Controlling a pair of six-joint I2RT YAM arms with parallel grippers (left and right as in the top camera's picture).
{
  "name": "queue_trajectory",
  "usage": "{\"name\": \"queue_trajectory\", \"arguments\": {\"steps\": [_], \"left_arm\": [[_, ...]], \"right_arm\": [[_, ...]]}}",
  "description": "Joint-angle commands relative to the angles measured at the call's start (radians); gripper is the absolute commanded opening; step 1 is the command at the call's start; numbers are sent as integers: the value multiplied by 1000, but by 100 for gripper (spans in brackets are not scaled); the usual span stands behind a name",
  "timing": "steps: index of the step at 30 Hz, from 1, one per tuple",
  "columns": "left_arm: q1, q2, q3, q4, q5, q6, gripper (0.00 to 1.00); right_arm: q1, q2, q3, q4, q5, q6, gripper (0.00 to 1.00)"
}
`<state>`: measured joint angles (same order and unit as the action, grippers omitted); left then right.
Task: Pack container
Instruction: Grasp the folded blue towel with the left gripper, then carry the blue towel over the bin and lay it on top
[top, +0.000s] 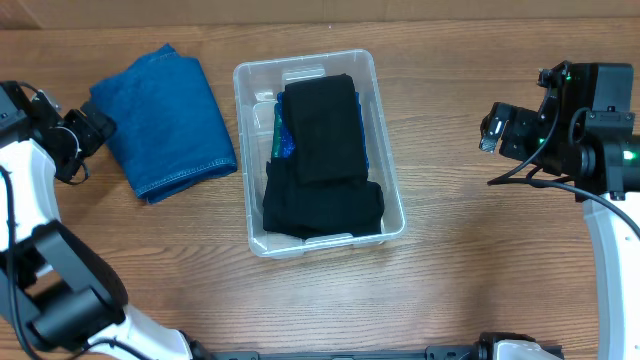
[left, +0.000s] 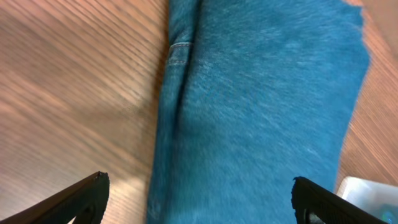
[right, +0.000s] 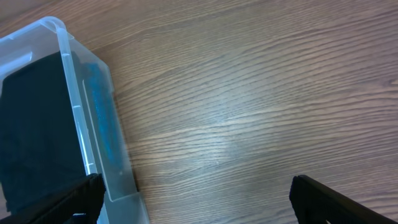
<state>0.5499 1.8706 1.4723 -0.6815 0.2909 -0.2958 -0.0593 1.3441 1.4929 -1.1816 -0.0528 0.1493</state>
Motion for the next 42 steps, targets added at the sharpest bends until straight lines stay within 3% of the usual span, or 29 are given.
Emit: {"name": "queue_trajectory", "arguments": {"steps": [1,6,8,9,10,11,16,23,25,28,33,35,38,42], "left_arm": [[5,130,5,79,102,32,95],[1,309,5,188,312,26,97],[-1,341,5,200,409,28,91],[-2,340,5,204,496,52,65],[-1,338,14,187,583,60,14],[-1,337,27,158,642,60,4],[-1,166,46,13,674,117,4],[-45,-461,46,-60,571,100,4],[-128,-626,46,-83,534,53,4],[-358,-754,45,-101,368,-14,4],[-803,-680,44,-95,43,-61,4],[-882,-612,44,-84,-6,-61,4],[-963,-419,44,-23,32,-60,4],[-984,-304,44,93,174,-77,4]], "right_arm": [[-6,-8,0,1,-5,-23,100],[-6,-8,0,-2,-5,-23,100],[-6,-8,0,-13,-6,-23,100],[-6,-8,0,-19,-6,-23,100],[-6,-8,0,-23,-6,-23,100],[-6,-8,0,-25,-5,-26,100],[-6,-8,0,-33,-6,-26,100],[-6,-8,0,-41,-13,-26,100],[-8,-8,0,-41,1,-24,100],[-69,-9,0,-40,93,33,100],[-218,-9,0,-45,26,60,100],[-218,-9,0,-49,25,60,100],[-218,-9,0,-52,25,61,100],[-217,-9,0,-55,24,61,100]]}}
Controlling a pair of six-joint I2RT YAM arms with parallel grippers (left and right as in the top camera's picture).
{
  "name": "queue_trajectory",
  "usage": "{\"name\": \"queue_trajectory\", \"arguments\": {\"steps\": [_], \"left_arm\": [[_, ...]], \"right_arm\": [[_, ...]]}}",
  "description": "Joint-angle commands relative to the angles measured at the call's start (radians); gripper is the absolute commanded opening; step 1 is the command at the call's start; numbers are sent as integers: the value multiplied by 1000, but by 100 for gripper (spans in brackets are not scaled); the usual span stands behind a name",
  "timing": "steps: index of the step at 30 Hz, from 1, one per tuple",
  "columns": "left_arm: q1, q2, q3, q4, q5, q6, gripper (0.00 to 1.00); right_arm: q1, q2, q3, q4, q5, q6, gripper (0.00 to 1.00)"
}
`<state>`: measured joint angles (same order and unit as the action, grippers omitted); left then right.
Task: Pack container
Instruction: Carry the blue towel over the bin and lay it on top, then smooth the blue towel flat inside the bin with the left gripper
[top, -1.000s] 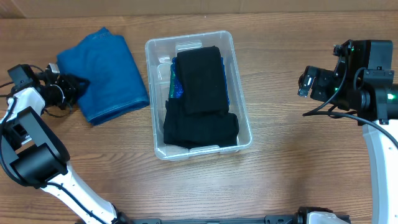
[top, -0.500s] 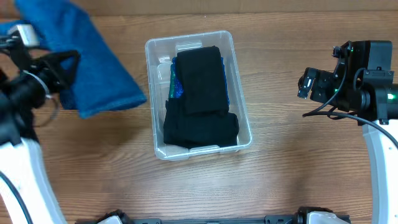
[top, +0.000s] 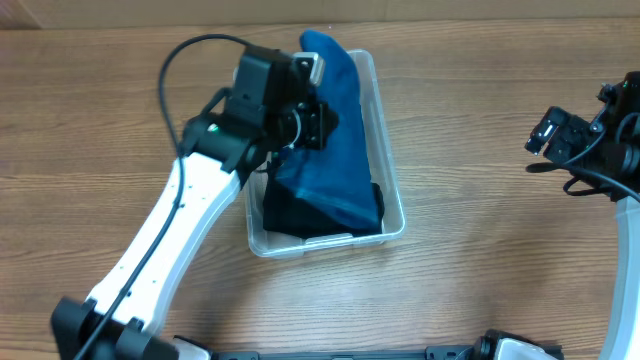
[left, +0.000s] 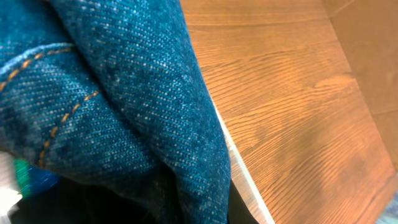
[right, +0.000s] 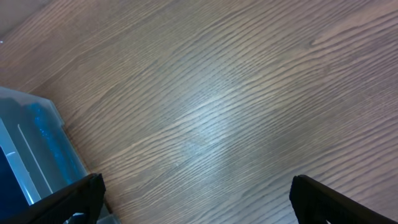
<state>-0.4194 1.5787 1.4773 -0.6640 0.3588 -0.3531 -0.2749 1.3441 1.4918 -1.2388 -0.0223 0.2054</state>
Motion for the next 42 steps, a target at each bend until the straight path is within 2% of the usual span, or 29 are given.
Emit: {"name": "queue_trajectory", "arguments": {"steps": [1,4,6,8,11,13,14,15,16,17,19,20,21,23,25,26,27,29,31,34,35,37,42], "left_arm": [[-23,3,39,92,106,-30,4],[-39,11,39,95,108,-30,4],[-40,11,40,151,220,-35,4],[-40,9,41,212,262,-79,4],[-40,9,41,211,247,-97,4],[-40,9,40,150,188,-97,4],[-40,10,40,108,164,-96,14],[-40,10,40,44,120,-87,34],[-40,10,40,-1,87,-68,66],[-37,10,40,-45,45,-35,68],[-10,10,40,-161,-112,-6,68],[23,10,40,-224,-198,-11,56],[60,9,40,-273,-245,-23,49],[140,9,40,-344,-270,-29,44],[200,9,40,-387,-348,-30,31],[222,9,40,-396,-392,-38,29],[230,9,41,-392,-402,-40,29],[226,9,63,-372,-389,-24,21],[181,9,119,-359,-362,10,4],[72,9,197,-295,-371,76,4],[34,9,202,-264,-414,119,4],[-16,31,198,-248,-571,129,4],[6,354,191,-378,-596,73,4]], "right_arm": [[-1,-9,2,3,-11,5,100],[-1,-9,2,3,-24,4,100],[-2,-9,2,4,-24,4,100],[-2,-9,2,4,-24,4,100],[-2,-9,2,6,-24,4,100],[-2,-9,2,6,-24,4,100],[-2,-9,2,6,-24,4,100],[-2,-9,2,6,-24,4,100],[-2,-9,2,6,-24,3,100],[-2,-9,2,4,-24,0,100],[-2,-9,2,0,-24,0,100],[-2,-9,2,0,-24,0,100],[-2,-9,2,0,-24,0,100],[-2,-9,2,0,-24,0,100],[-2,-9,2,0,-24,0,100],[-1,-9,2,0,-24,0,100],[-2,-9,2,1,-24,0,100],[-1,-9,2,2,-24,0,100],[-1,-9,2,2,-24,0,100],[-2,-8,2,3,-24,0,100],[-1,-9,2,3,-24,0,100],[-1,-9,2,3,-25,1,100],[-1,-9,2,0,-25,1,100]]}}
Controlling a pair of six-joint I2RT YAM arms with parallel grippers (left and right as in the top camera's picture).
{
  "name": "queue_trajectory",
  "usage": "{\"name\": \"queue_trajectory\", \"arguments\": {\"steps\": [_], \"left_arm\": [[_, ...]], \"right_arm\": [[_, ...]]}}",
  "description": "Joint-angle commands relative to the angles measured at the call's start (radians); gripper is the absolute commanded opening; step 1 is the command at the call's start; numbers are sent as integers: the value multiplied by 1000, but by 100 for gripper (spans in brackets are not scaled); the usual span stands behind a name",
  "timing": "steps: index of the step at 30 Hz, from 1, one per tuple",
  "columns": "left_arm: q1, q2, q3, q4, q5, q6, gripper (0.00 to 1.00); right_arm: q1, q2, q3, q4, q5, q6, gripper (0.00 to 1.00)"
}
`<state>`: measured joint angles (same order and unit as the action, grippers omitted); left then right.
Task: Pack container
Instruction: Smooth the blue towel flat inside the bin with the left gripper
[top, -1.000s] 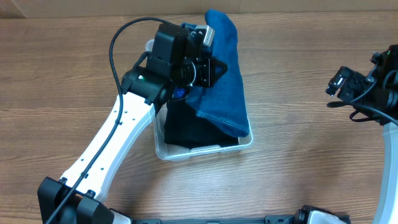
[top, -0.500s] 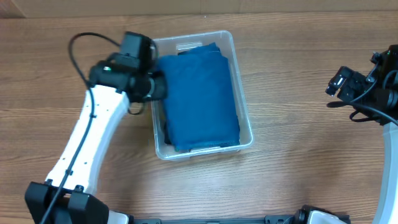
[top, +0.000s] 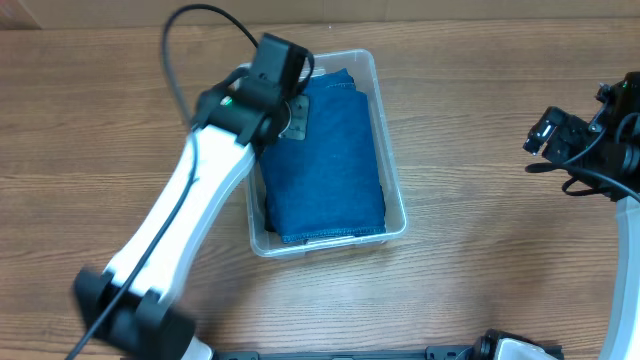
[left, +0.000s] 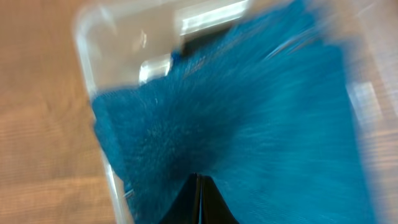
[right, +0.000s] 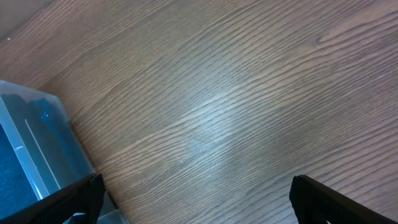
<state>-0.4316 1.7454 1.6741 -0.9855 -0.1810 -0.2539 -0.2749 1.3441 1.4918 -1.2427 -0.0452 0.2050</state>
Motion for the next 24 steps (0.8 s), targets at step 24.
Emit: {"name": "queue_trajectory", "arguments": {"steps": [24], "left_arm": [[-67,570,193,-143,344,-60,6]], "right_arm": [[-1,-8,2,-1,-13,1,100]]}}
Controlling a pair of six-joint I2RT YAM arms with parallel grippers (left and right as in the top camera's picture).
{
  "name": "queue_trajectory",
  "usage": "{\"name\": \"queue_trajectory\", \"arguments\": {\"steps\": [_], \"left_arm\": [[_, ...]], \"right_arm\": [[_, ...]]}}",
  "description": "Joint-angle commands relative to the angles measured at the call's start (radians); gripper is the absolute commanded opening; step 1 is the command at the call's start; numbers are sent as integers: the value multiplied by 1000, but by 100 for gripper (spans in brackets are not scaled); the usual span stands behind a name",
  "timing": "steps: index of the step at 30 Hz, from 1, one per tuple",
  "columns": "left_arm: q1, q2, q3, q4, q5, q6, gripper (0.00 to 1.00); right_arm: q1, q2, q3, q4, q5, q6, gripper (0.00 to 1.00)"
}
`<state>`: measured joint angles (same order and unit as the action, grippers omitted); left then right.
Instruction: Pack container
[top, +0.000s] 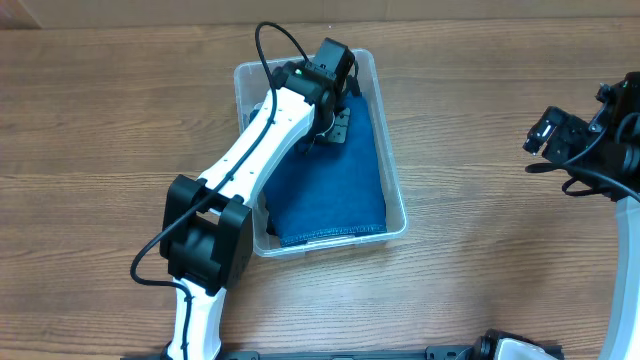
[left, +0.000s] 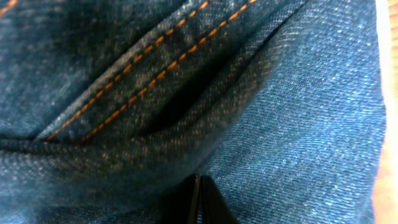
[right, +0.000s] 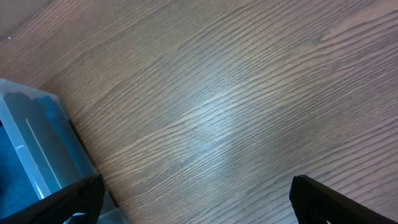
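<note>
A clear plastic container (top: 395, 190) stands mid-table. Folded blue jeans (top: 340, 190) lie flat inside it, covering most of its contents. My left gripper (top: 335, 128) reaches into the far half of the container, down against the denim. In the left wrist view the jeans (left: 298, 112) with orange stitching fill the frame, and my left gripper (left: 200, 196) is shut, tips together on the cloth. Away from the container, over the table at the right, my right gripper (top: 548, 135) hangs open. The right wrist view shows the right gripper (right: 198, 202) with nothing in it and the container's corner (right: 37, 155).
A strip of black clothing (top: 268, 215) shows under the jeans at the container's near left side. Bare wooden table (top: 500, 250) lies between the container and the right arm. The left arm's white links cross the table in front of the container.
My left gripper, still shut, has shifted from the container's far left side toward its middle and now sits down close on the denim. The jeans and the right arm have not moved.
The jeans first lay folded on the table left of the container, with my left gripper open beside them and only black clothes inside. Then the left gripper held them over the container. Then they lay flat inside, and now the shut gripper rests on them.
</note>
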<state>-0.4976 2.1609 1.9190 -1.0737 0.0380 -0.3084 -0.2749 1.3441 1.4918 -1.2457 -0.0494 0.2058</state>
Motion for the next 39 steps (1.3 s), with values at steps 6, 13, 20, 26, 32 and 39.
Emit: {"name": "queue_trajectory", "arguments": {"steps": [6,13,20,26,32,39], "left_arm": [[65,-121,117,-160,29,9,5],[243,-415,139,-176,-240,5,100],[400,-418,130,-317,-228,25,100],[369,-692,6,-299,-182,39,100],[354,-1323,-655,-40,-222,26,100],[354,-1697,-998,-129,-266,-10,100]], "right_arm": [[6,-9,2,25,-103,-99,100],[289,40,2,242,-131,-237,100],[319,13,2,264,-138,-205,100],[319,-267,-37,204,-30,-156,100],[319,-602,-381,279,-33,-153,100],[319,-702,-543,114,-34,-146,100]]}}
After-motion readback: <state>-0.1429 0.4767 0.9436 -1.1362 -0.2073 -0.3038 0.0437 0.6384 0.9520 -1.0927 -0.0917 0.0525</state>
